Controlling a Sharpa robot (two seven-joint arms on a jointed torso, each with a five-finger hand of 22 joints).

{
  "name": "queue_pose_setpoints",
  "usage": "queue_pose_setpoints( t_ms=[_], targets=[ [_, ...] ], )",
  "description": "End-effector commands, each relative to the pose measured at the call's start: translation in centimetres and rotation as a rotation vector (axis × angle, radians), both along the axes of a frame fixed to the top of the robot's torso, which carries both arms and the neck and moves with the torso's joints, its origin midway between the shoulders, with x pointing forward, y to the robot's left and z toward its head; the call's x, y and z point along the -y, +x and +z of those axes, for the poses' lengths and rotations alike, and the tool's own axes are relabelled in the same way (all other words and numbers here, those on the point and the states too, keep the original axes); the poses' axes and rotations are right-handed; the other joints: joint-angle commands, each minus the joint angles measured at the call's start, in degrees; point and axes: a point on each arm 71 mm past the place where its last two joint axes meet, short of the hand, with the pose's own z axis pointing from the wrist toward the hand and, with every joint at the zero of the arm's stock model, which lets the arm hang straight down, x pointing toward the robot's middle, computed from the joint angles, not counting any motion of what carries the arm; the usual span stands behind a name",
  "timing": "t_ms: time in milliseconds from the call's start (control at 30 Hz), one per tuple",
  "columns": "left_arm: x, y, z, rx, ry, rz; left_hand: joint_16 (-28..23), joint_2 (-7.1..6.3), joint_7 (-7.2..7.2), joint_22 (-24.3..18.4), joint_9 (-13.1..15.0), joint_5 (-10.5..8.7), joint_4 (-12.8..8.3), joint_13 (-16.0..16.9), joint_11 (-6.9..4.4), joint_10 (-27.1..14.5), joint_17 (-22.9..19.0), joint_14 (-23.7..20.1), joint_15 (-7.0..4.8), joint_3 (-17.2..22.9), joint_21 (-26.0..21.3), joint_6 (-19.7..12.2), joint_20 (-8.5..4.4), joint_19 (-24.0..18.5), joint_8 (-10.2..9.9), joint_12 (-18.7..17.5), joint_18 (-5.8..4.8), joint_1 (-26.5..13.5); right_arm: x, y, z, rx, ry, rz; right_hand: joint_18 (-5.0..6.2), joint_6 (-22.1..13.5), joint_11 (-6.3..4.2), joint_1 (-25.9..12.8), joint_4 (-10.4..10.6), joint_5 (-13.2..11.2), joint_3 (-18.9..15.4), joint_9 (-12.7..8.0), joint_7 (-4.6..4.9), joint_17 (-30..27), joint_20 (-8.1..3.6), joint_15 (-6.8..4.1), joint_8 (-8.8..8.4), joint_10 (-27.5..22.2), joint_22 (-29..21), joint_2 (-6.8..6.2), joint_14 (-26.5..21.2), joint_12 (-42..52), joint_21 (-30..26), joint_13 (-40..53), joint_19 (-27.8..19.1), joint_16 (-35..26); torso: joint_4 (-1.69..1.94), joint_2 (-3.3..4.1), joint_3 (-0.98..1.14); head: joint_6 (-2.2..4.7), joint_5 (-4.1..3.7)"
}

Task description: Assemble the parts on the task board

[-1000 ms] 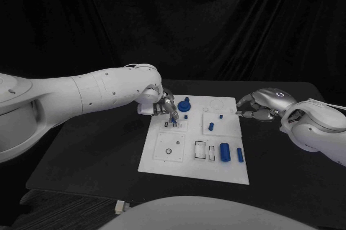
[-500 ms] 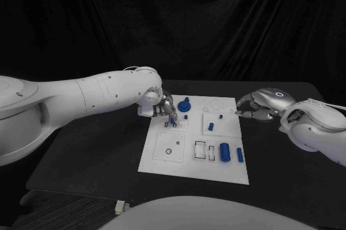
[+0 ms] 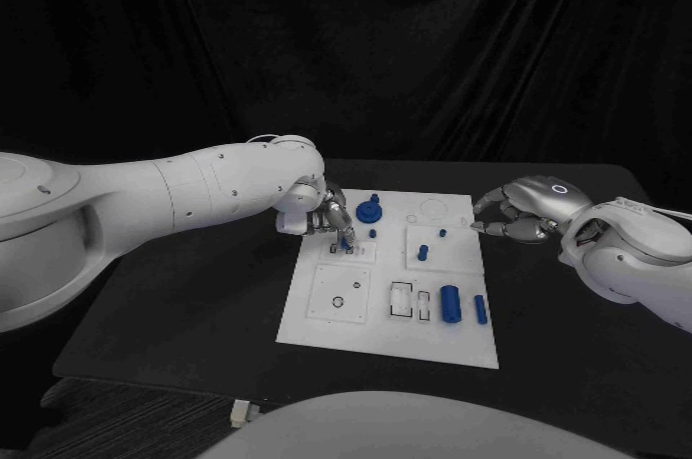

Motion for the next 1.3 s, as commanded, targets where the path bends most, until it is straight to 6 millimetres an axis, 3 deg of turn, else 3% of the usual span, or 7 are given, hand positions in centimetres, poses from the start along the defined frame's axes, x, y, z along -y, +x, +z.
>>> queue_pose_setpoints(
  t_ms=[33,967,1300],
  targets=[
    [0.14,-0.06,-0.17,-0.001,-0.004,0.000,-0.2,0.67,-0.23,11.1,0.1,0.41,-3.2,15.1,-0.11,6.1,15.1,6.1,-0.18,2.7,0.2,0.2,-0.10,0.1,-0.3,0.2,0.44,0.1,0.05,-0.03,-0.07,0.001,-0.001,-0.014,-0.03,0.4,0.20,0.5,-0.4,0.3,0.0,-0.1,0.01,0.0,0.28,0.31,0.08,6.0,10.4,0.20,2.7,0.1,-0.2,14.9,1.3,-0.3,0.01,-0.04,0.02,0.01,-0.14],
    [0.33,-0.35,-1.02,0.020,0.031,-0.019,-0.2,1.18,0.06,11.0,-0.1,0.14,-3.3,15.1,0.11,6.1,15.1,6.1,-0.06,2.9,-0.1,-0.2,-0.07,-0.1,-0.8,0.2,0.50,-0.4,-0.02,-0.02,-0.17,-0.005,-0.004,-0.012,0.00,0.4,0.22,0.6,-0.5,0.5,0.0,-0.1,0.03,-0.2,0.29,0.32,0.08,5.9,10.3,0.21,2.7,0.0,-0.4,14.6,1.2,-0.4,-0.01,-0.06,0.01,0.01,-0.14],
    [0.48,-0.53,-1.08,0.029,0.028,-0.023,-0.2,1.25,0.08,11.0,-0.2,0.07,-3.3,15.1,0.14,6.1,15.1,6.1,-0.04,2.9,-0.1,-0.2,-0.05,-0.1,-0.9,0.2,0.50,-0.5,-0.09,0.02,-0.22,-0.009,-0.007,-0.011,0.00,0.5,0.23,0.7,-0.5,0.6,0.0,-0.1,0.05,-0.3,0.29,0.32,0.09,5.8,10.3,0.23,2.6,-0.1,-0.4,14.5,1.2,-0.4,0.00,-0.03,0.01,0.01,0.19]
  ],
)
